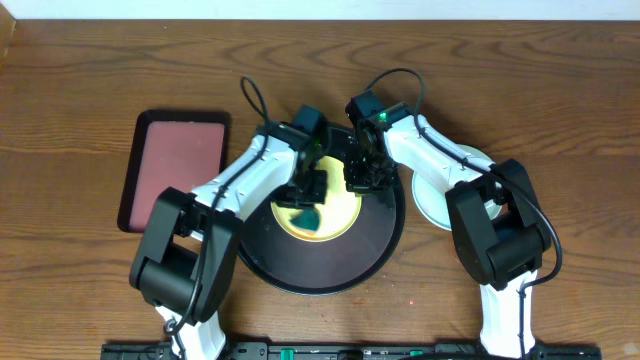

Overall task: Clean dirty plates on tray and stack at the side
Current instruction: 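Scrub the yellow plate with the sponge in the left gripper, then move the left gripper with the sponge back over the pink tray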

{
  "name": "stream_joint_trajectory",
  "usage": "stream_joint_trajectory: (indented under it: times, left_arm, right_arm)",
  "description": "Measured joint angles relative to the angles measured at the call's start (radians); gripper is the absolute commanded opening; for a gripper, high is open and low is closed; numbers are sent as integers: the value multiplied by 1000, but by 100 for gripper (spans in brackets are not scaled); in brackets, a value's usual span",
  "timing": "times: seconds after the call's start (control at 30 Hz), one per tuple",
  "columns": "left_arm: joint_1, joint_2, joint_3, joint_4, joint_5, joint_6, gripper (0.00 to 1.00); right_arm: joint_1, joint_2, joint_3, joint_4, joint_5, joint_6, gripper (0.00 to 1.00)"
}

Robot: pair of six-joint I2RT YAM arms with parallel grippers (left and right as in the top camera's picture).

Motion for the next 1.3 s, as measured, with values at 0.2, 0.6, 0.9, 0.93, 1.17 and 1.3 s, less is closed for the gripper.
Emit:
stream_joint_trajectory:
  times: [0.2, 0.6, 0.9, 0.93, 1.17, 1.3]
  left_arm:
    - [-12, 0, -11, 79, 83, -12, 7]
    - [83, 0, -11, 108, -90, -145, 7]
    - [65, 0, -18, 24, -73, -75, 8]
    - [64, 0, -21, 26, -43, -53, 8]
    - [83, 0, -40, 158, 86, 24, 8]
    - [130, 0, -40, 192, 50, 15, 7]
  right_arm:
    - [0, 0, 0, 0, 0, 0, 1]
    - [0, 0, 0, 0, 0, 0, 1]
    - [0, 0, 0, 0, 0, 0, 1]
    - [0, 0, 0, 0, 0, 0, 1]
    - [0, 0, 0, 0, 0, 0, 1]
    - [0, 0, 0, 0, 0, 0, 1]
